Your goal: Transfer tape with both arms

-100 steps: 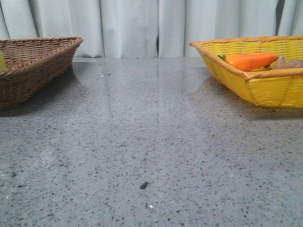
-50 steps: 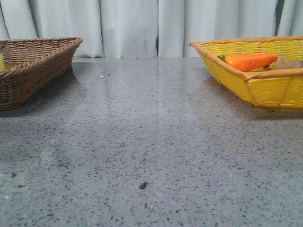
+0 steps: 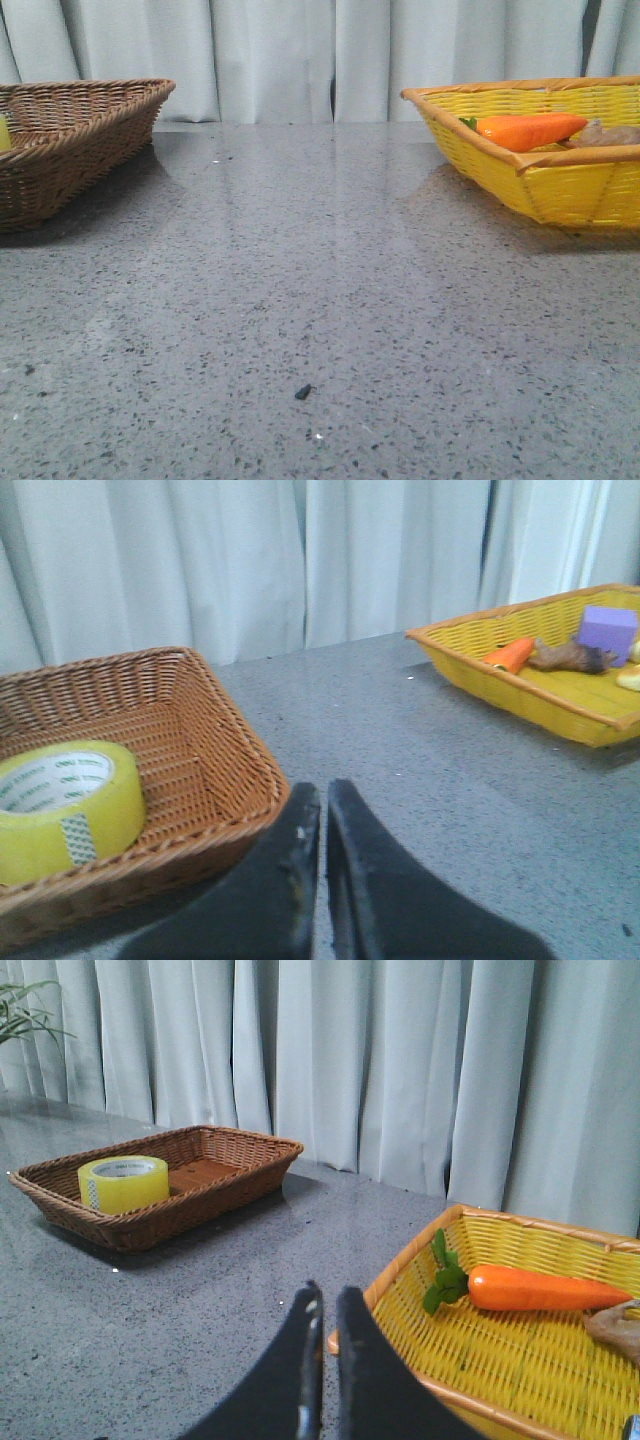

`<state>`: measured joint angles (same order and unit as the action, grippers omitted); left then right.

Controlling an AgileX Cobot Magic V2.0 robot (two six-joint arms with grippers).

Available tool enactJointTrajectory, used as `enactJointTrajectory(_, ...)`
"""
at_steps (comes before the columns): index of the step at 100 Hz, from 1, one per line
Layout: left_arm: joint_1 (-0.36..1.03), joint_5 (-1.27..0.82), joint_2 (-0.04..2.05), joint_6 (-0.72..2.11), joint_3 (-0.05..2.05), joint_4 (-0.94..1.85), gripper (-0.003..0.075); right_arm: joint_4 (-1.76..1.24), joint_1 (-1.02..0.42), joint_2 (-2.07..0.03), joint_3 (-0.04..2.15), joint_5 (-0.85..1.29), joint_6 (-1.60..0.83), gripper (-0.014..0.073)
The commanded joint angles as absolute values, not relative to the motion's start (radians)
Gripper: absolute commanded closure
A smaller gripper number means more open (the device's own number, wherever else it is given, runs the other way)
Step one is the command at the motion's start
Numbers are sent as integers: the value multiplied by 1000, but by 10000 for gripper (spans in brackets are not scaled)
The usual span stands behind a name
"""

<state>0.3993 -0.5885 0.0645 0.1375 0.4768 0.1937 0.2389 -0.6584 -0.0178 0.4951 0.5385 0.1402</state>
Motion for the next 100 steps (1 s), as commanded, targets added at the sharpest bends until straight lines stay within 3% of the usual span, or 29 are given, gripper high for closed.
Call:
enactJointTrajectory(1, 409, -510, 36, 128, 465, 240, 741, 260, -658, -33, 509, 458, 139, 641)
enactJointTrajectory(35, 409, -494, 29, 128, 357, 256, 741, 260, -658, -33, 509, 458, 139, 641)
enactJointTrajectory(56, 406, -412, 29, 139, 311, 19, 741, 260, -658, -33, 509, 458, 139, 641)
enactJointTrajectory(89, 199, -166, 25, -75, 36, -96, 741, 260, -658, -33, 509, 458, 139, 641)
enactJointTrajectory(100, 174, -203, -12, -81, 16, -77, 741, 260, -658, -33, 509, 458, 139, 641)
